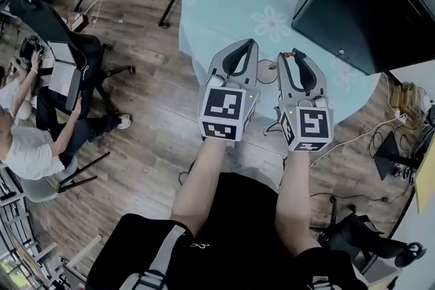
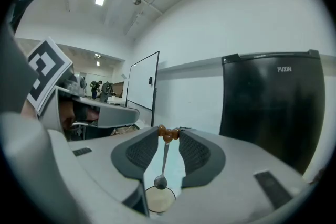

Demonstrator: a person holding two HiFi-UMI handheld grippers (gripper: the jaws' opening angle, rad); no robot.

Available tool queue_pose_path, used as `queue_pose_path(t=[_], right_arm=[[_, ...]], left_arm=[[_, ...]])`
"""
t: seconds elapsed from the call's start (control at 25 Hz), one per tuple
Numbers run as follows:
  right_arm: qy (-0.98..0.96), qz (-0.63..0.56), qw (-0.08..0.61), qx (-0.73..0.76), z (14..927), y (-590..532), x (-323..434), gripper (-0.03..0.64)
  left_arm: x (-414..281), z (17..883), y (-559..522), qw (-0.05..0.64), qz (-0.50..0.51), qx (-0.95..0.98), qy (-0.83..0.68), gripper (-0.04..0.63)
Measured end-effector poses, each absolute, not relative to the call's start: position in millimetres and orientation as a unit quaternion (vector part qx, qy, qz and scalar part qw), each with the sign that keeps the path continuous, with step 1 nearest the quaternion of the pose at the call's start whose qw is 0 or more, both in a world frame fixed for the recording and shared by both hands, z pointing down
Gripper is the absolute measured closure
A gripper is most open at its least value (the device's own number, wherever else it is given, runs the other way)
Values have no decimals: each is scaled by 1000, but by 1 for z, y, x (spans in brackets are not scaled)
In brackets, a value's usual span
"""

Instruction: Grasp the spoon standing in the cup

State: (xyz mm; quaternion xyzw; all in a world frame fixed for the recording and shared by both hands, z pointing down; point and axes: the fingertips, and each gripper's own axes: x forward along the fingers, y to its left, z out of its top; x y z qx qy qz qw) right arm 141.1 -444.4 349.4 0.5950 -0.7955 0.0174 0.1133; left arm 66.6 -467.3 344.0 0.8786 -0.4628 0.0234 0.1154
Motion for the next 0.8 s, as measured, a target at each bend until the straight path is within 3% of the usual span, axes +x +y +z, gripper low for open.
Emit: queue_pose_path(t=[0.8], right_arm=[[-800, -28, 84, 593, 299, -444, 144, 488]], left_arm=[[80, 289, -470, 65, -5, 895, -441, 584]])
